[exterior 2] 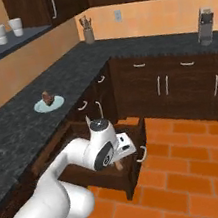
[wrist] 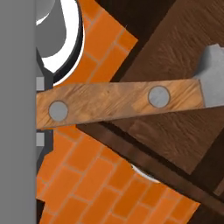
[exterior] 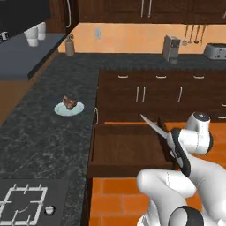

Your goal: Pick up the knife from the drawer and place it on the cutting board. Then place the meat from the plate to the cutting board.

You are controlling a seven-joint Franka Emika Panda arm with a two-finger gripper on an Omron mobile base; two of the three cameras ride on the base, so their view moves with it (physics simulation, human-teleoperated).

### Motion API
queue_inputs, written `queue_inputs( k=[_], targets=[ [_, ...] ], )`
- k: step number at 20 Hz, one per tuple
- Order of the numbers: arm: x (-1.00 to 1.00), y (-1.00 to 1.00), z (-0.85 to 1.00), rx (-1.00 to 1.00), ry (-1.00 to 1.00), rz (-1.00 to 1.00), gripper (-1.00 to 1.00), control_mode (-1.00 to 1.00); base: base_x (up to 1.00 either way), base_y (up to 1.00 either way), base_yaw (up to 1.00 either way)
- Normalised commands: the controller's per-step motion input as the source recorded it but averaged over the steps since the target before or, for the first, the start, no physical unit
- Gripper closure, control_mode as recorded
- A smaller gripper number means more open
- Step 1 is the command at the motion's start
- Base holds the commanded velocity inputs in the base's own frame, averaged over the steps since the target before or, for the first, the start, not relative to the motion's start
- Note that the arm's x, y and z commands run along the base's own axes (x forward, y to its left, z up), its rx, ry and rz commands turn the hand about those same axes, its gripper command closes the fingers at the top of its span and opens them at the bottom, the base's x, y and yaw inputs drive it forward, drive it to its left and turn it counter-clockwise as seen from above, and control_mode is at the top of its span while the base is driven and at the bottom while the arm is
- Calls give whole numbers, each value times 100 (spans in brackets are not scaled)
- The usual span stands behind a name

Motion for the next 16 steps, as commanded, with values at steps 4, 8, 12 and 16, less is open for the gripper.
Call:
queue_inputs(
  k=[4,8,12,16],
  targets=[
    [0,0,0,0,0,0,100,100,-16,-1,98],
    [0,0,0,0,0,0,100,100,-3,0,100],
    [0,0,0,0,0,0,100,100,-3,0,100],
    [0,0,0,0,0,0,100,100,-2,0,100]
  ],
)
